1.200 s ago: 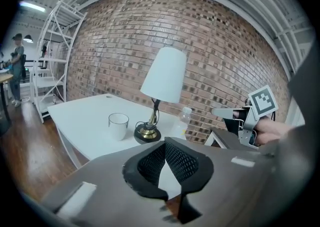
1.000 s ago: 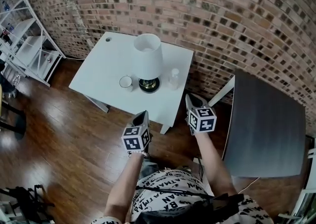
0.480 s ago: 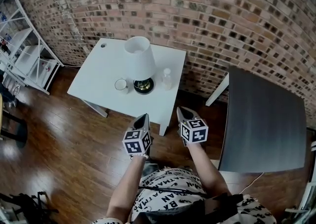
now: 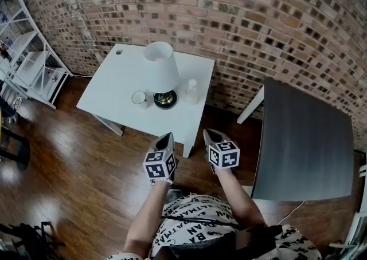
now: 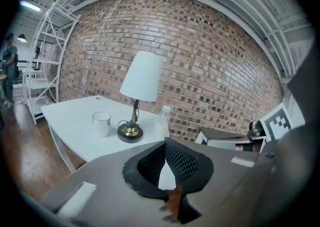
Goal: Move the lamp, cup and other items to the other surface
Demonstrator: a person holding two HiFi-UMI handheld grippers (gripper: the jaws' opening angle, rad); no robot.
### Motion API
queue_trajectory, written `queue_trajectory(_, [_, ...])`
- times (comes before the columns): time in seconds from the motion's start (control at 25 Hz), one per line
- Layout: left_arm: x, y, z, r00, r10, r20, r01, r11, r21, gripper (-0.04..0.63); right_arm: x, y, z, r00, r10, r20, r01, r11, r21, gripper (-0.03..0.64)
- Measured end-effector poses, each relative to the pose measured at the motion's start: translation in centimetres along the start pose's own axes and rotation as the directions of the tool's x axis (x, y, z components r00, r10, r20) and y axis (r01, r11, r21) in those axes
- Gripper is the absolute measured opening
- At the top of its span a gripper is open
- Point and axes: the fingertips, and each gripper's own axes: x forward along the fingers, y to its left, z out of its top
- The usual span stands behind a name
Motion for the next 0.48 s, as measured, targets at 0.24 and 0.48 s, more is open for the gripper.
queue_trajectory(0.24, [0.23,-0.07,0.06,1.0,0.0,0.002,0.0,1.0,-0.004,0.0,0.04,0.01,0.09,1.0,-0.002,-0.004,0.002,1.0,-0.024,0.0])
queue_trajectory(0.48, [0.24,0.12,-0.17,1.0,0.002,-0.003,-0.002,1.0,-0.012,0.0,0.28,0.17,0.0,1.0,0.0,-0.013,-0.001,0.999,-0.034,0.0])
